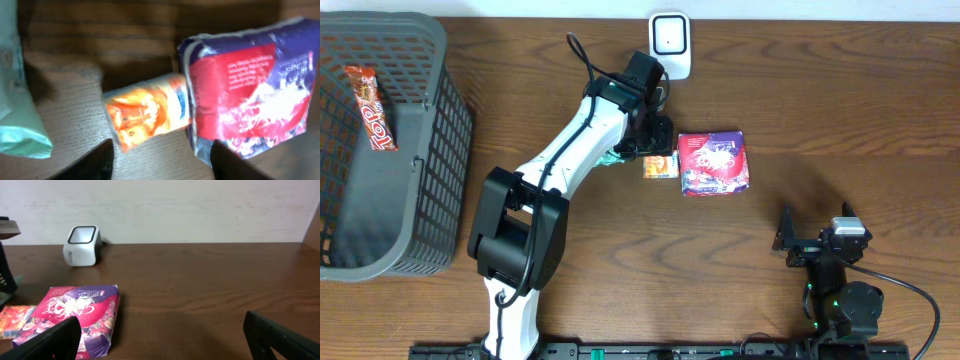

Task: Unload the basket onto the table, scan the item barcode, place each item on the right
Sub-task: 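Carry the orange pack to the scanner and release it on the table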

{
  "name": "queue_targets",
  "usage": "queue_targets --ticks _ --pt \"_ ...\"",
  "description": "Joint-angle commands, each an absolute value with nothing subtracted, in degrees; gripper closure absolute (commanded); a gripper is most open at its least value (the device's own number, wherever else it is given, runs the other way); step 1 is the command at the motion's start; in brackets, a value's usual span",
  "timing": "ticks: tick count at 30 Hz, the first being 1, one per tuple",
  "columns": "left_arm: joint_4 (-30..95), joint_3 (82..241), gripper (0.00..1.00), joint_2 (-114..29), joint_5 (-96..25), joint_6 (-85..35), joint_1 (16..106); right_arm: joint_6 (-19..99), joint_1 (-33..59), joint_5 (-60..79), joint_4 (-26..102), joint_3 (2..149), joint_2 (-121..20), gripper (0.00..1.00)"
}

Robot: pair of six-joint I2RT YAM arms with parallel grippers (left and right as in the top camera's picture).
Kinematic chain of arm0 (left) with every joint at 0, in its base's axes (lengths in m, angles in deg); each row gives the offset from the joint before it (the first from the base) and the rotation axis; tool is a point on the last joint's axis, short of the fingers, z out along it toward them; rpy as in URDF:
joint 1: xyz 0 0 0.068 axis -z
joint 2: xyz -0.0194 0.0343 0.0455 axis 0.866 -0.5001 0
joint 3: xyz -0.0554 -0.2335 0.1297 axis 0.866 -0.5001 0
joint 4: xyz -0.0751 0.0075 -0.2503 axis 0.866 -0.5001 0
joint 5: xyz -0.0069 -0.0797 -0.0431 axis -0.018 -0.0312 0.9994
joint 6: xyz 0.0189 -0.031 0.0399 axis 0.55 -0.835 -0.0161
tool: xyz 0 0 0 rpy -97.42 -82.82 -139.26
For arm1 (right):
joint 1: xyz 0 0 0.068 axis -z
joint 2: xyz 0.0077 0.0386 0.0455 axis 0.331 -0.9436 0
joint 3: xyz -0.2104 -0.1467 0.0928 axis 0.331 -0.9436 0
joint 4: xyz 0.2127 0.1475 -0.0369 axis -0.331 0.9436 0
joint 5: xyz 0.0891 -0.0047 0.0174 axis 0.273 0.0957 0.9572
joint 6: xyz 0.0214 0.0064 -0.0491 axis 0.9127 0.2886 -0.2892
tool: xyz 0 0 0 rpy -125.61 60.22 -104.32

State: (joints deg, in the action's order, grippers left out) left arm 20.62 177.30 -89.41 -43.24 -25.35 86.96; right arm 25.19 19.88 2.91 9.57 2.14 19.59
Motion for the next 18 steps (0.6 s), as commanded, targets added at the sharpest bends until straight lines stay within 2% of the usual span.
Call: queue_targets --ticks 1,7,15,18 --pt "19.6 178.1 0.35 -88.8 -44.1 -26.7 85.1 24.6 19.5 2.4 9.6 1.9 19.8 0.01" --pt "17.7 184.6 0.35 -82.6 -36.8 -27.2 79.0 24.6 19.5 2.4 9.6 1.9 19.8 0.01" --pt "21.4 186.9 0.32 -71.3 -43.6 -25.9 62.8 24.6 19.5 2.4 9.6 1.9 19.8 0.01" --pt "21.4 186.9 0.25 -69.3 -46.2 -25.9 54.5 24.6 19.5 2.4 9.6 1.9 19.8 0.01"
